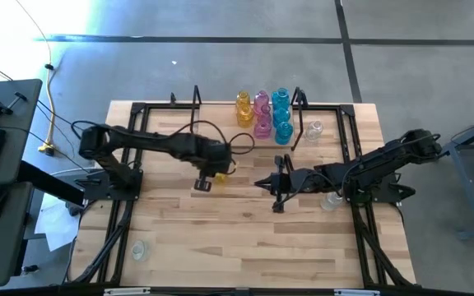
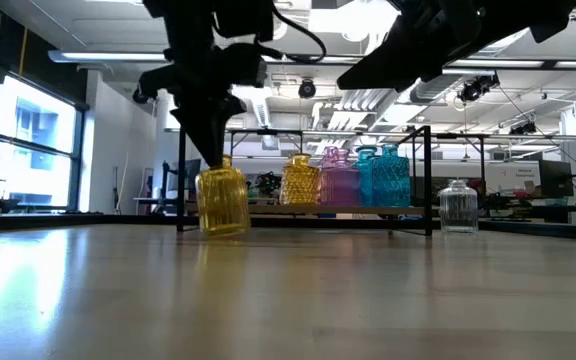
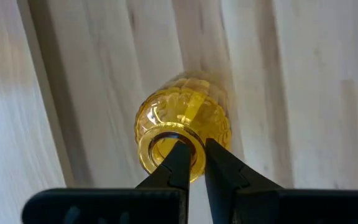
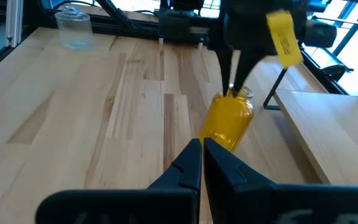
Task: Sort vases onto shelf
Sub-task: Put the yellow vase on the shelf aligned with the other yellow vases
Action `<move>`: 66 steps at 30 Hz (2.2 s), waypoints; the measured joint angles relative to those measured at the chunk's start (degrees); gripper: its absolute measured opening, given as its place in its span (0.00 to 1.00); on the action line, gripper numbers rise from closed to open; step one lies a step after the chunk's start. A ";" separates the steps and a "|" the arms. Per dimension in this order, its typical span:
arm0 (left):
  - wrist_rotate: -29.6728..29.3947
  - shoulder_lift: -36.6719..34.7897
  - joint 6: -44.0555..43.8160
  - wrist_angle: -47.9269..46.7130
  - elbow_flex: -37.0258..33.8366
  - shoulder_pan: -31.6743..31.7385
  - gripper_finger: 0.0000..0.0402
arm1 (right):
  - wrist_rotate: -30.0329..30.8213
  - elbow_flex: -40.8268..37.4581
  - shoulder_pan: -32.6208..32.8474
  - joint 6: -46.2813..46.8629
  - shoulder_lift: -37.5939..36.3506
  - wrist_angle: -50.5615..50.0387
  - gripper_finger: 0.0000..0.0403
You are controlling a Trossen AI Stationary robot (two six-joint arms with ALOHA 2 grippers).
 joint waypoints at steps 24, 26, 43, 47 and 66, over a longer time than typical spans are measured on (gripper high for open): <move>-0.54 -6.40 -1.63 -1.24 2.23 0.68 0.20 | 2.57 0.04 0.06 1.34 -0.04 -1.35 0.00; 0.51 -10.20 -3.45 3.25 -1.17 0.67 0.15 | 4.21 0.04 0.06 1.21 -0.04 -1.35 0.00; 6.95 -36.90 -14.55 79.25 -51.23 2.39 0.00 | 1.94 1.12 -6.09 1.91 8.80 12.66 0.05; 7.36 -36.97 -15.11 93.38 -59.08 4.49 0.00 | 0.46 4.18 -7.11 4.88 11.74 12.92 0.20; 10.91 -37.00 -16.02 103.13 -66.61 10.61 0.00 | 1.07 29.55 -11.73 10.27 34.88 2.51 0.87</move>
